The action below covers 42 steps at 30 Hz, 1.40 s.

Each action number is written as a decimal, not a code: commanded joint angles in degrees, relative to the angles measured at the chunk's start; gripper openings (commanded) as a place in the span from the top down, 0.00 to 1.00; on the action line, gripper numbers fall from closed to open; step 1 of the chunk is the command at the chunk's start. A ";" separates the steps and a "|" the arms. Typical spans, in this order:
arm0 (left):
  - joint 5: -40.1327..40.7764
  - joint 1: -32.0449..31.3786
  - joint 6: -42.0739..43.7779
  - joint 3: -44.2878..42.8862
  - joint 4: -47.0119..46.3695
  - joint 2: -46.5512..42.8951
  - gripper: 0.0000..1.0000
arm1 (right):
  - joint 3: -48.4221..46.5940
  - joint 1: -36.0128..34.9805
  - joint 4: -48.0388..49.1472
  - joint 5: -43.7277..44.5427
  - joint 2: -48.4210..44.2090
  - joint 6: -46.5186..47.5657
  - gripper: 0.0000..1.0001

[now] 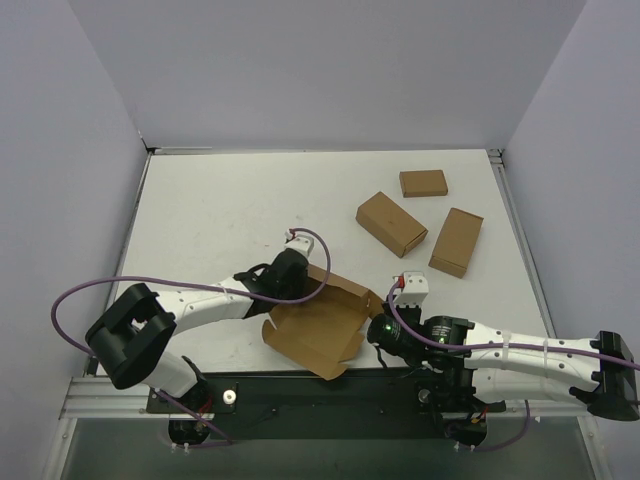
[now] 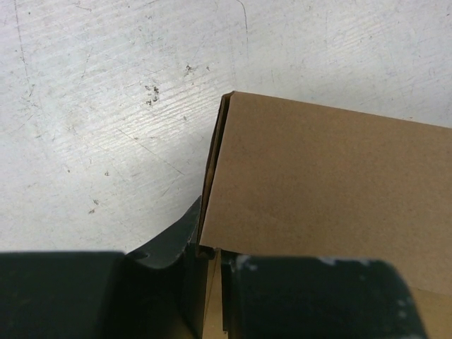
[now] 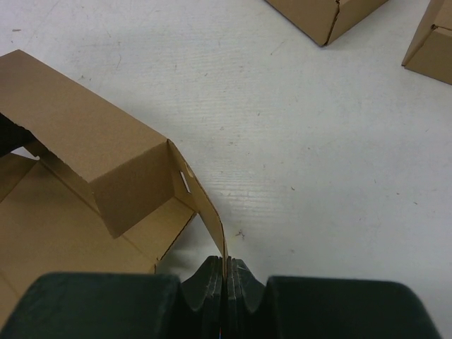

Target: Fold the paper box

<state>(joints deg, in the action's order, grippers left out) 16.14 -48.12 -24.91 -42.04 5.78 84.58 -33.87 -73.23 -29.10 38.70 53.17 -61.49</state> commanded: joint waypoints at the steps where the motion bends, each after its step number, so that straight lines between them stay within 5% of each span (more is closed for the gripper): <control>1: 9.25 0.04 -0.32 -1.90 6.17 2.08 1.00 | -2.61 -0.77 -4.56 4.46 0.18 -1.08 1.00; 19: 19.10 -1.63 -3.13 -4.45 11.44 5.25 1.00 | -4.19 -2.88 -5.35 6.48 1.15 -2.49 1.00; 24: 14.81 -1.89 -4.10 -2.88 7.15 3.41 1.00 | -4.37 -3.15 -5.53 7.44 2.20 -3.19 1.00; 38: 1.18 -2.07 1.35 5.65 -4.90 -9.77 0.40 | -4.63 -5.08 -5.44 12.45 6.60 -3.55 1.00; 42: -3.29 -1.72 1.62 6.88 -4.90 -13.11 0.34 | -4.54 -5.17 -5.44 12.89 6.95 -3.81 1.00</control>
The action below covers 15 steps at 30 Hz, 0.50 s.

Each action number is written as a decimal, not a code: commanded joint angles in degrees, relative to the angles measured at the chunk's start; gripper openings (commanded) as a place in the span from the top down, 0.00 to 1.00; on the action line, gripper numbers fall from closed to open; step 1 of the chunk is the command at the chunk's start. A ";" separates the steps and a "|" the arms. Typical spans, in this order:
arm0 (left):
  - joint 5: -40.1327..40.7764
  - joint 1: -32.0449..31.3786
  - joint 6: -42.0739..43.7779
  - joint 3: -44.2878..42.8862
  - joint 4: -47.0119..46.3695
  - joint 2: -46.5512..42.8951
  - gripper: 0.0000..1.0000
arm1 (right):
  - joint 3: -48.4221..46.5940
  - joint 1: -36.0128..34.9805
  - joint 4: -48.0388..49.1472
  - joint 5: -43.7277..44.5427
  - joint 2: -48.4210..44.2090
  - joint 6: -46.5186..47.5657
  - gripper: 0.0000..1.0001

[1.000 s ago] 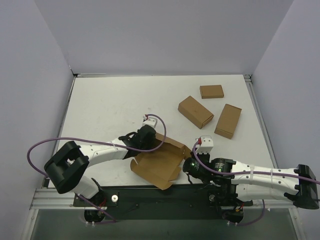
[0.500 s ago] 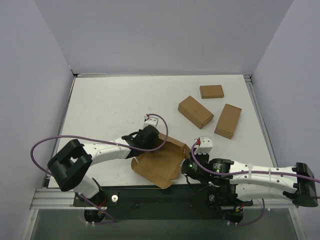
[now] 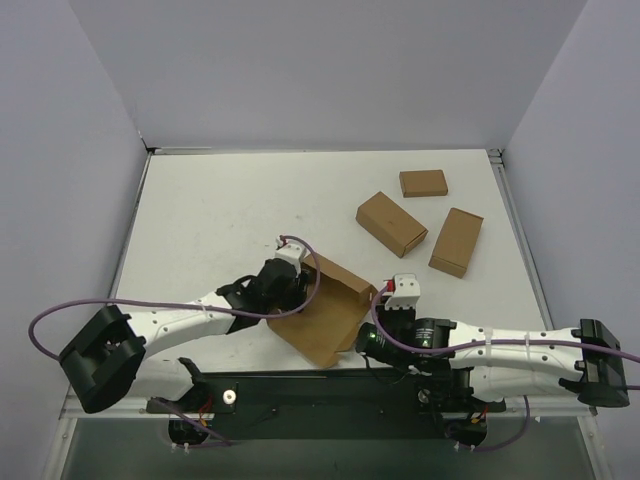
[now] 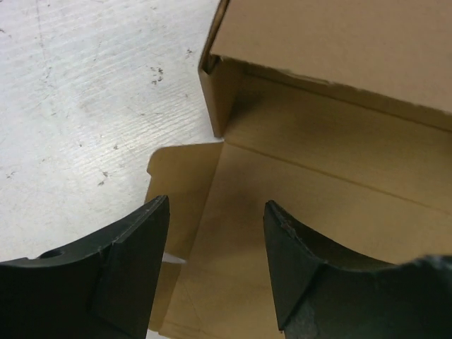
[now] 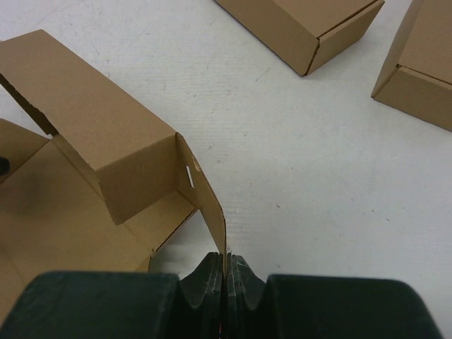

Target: Fold the paper box

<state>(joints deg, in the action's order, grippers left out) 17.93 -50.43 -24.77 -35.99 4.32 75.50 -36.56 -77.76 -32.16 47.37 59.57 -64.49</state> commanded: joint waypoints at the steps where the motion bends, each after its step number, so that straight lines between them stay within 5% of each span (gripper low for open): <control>1: -5.62 0.77 1.22 0.92 -3.00 -4.83 0.33 | -1.68 -0.73 -2.29 4.39 0.81 -0.99 1.00; 9: -11.86 6.57 -2.11 -2.24 0.51 -13.71 0.28 | 0.26 -0.99 -1.85 5.54 2.30 -1.43 1.00; 15: -22.50 15.98 -4.14 -4.97 -5.53 -10.39 0.26 | 0.87 -1.35 -1.85 5.36 2.92 -2.31 1.00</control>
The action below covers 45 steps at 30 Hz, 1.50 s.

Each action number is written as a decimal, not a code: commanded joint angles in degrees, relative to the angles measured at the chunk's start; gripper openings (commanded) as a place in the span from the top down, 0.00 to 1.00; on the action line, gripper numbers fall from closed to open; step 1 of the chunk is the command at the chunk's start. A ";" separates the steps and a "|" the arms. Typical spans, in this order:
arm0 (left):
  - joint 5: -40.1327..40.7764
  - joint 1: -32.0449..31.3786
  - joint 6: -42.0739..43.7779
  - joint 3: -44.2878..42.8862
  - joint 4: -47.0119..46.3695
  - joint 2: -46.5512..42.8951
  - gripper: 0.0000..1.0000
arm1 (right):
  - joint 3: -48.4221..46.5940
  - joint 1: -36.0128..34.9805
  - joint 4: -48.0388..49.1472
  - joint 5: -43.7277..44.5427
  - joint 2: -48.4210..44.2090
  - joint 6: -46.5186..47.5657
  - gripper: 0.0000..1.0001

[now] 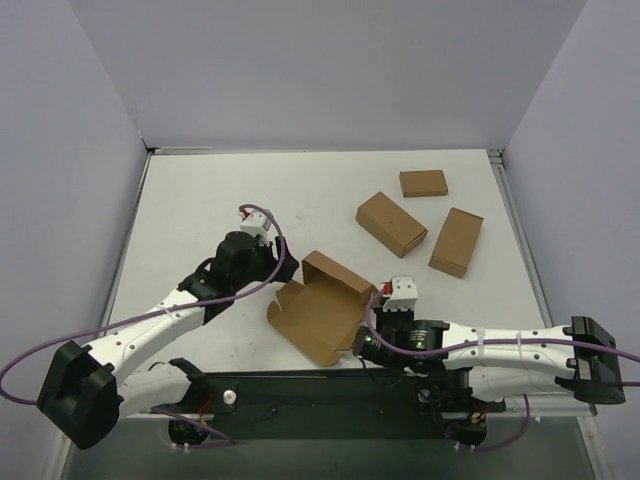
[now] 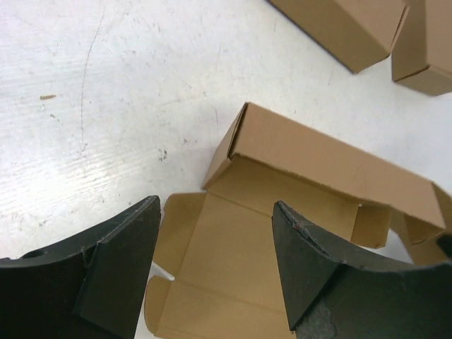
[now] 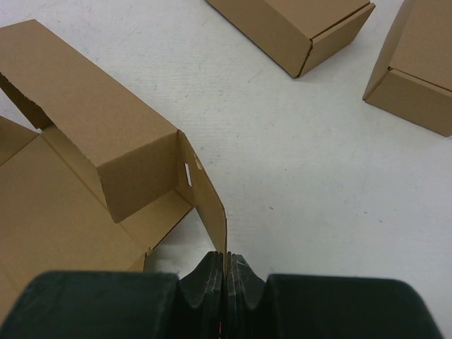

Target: Fold the paper box

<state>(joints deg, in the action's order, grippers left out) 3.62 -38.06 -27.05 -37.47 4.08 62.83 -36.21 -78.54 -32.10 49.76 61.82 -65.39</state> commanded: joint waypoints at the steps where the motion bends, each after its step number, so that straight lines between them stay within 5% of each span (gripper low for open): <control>1: -9.23 4.05 -1.87 -3.74 -7.13 3.26 0.26 | 0.61 -0.56 -1.92 2.89 0.84 -1.59 1.00; 21: -16.89 8.18 -4.33 -4.98 -24.20 19.96 0.31 | 0.79 -0.91 -1.92 2.19 1.63 -2.91 1.00; 33: -18.65 8.44 -5.47 -0.85 -27.72 23.13 0.55 | 0.43 -0.91 -1.92 1.92 2.95 -3.35 0.99; 45: -16.72 8.44 -3.71 3.02 -25.88 21.11 0.62 | -0.97 -0.82 -1.39 4.38 6.90 -3.61 0.99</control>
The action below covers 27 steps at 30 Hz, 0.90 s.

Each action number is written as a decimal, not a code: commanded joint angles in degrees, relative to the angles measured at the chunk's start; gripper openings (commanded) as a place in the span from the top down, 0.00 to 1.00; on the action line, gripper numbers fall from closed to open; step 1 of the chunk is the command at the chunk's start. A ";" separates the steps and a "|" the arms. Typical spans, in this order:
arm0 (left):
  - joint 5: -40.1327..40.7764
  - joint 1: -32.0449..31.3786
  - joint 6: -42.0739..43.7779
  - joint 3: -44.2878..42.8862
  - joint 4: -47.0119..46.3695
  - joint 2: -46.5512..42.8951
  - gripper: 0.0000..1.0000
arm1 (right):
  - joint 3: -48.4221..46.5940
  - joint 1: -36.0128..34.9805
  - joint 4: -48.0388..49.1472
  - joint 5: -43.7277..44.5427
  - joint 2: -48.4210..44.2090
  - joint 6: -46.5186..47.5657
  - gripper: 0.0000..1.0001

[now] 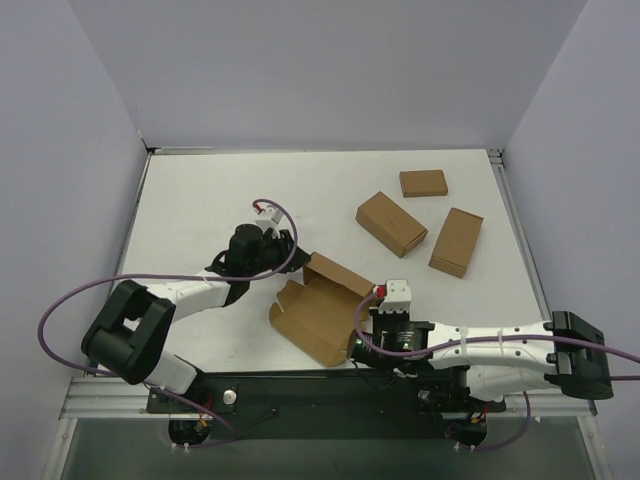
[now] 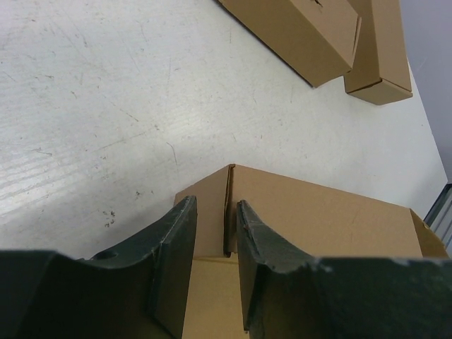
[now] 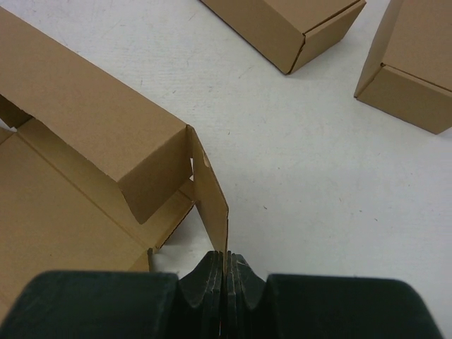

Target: Fold the paper box

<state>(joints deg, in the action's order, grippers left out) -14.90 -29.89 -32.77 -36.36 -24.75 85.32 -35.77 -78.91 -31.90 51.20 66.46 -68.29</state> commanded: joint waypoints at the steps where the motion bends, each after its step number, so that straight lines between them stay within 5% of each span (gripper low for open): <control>1: 2.06 0.27 2.10 2.43 3.30 -2.78 0.62 | -2.10 -0.54 -1.33 3.98 2.88 -0.18 0.98; 14: 9.18 0.36 1.92 7.44 11.13 -17.20 0.62 | -11.86 1.13 0.08 15.94 19.05 2.81 0.91; 17: 10.23 0.45 2.10 7.71 13.41 -19.48 0.59 | -12.13 1.74 0.17 16.83 19.94 3.34 0.79; 24: 12.87 0.53 2.28 4.46 22.37 -25.72 0.49 | -7.05 1.13 0.00 14.20 14.15 2.99 0.31; 27: 12.87 0.62 1.84 3.14 27.28 -27.74 0.39 | -5.72 0.26 -0.09 12.53 10.63 4.73 0.24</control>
<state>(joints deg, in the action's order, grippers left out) -3.53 -29.78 -30.94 -29.23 -4.34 60.71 -43.18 -77.71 -29.45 63.31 82.21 -64.49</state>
